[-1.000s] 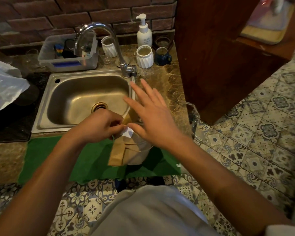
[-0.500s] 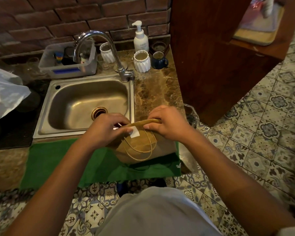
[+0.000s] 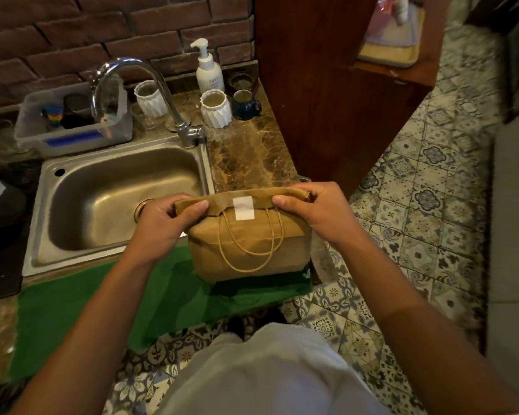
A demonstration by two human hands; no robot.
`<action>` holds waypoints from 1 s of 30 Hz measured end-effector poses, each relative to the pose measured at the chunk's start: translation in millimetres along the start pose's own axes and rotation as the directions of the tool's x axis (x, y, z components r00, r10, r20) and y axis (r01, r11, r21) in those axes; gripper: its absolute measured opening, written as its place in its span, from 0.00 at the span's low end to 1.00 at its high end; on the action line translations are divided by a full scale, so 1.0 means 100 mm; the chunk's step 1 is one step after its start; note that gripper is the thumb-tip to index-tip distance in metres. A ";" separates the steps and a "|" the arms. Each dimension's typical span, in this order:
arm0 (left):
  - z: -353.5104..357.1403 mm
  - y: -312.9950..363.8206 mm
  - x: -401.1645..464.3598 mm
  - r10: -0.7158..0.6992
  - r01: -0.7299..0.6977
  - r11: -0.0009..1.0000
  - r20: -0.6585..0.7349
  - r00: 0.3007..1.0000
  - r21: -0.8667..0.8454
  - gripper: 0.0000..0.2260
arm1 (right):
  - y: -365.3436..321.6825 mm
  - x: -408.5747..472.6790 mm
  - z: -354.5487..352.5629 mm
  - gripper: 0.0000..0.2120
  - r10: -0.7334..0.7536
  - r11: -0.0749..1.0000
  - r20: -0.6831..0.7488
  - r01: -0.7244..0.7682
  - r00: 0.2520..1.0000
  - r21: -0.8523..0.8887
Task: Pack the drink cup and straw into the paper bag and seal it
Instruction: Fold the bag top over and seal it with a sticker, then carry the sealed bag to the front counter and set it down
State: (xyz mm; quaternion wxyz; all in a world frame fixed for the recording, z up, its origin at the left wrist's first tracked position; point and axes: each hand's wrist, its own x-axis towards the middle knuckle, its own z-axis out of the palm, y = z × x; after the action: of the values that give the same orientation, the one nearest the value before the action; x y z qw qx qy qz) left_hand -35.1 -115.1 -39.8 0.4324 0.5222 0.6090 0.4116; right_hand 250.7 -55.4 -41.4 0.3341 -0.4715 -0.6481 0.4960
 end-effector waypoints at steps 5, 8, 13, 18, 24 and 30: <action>0.01 0.20 0.10 0.108 -0.106 0.994 0.142 0.984 -0.018 0.06 | -0.15 -0.47 0.04 0.08 -0.045 0.999 -0.238 0.043 0.970 -0.013; 0.09 0.32 0.09 0.178 -0.179 0.984 0.252 0.951 -0.018 0.06 | -0.22 -0.85 0.10 0.10 -0.028 1.000 -0.366 0.027 0.930 -0.007; 0.41 0.45 -0.04 0.246 -0.250 0.967 0.399 0.883 -0.045 0.05 | -0.23 -1.51 0.15 0.11 0.042 0.996 -0.577 0.008 0.816 0.084; 0.96 0.67 -0.29 0.304 -0.314 0.947 0.526 0.794 -0.072 0.04 | -0.25 -2.25 0.04 0.11 0.116 0.991 -0.724 -0.030 0.680 0.130; 1.90 0.99 -0.73 0.373 -0.400 0.908 0.678 0.633 -0.126 0.03 | -0.21 -3.30 -0.24 0.09 0.175 0.983 -0.858 -0.035 0.484 0.180; 3.13 1.30 -1.40 0.373 -0.402 0.900 0.774 0.512 -0.168 0.01 | -0.09 -4.44 -0.77 0.14 0.163 0.985 -0.940 -0.101 0.301 0.138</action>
State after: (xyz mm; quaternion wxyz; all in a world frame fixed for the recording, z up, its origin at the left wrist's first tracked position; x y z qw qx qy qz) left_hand 312.4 -223.7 8.0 0.5442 0.7781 0.2293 0.2140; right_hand 465.2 -448.9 4.8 0.6207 -0.7147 -0.2752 0.1681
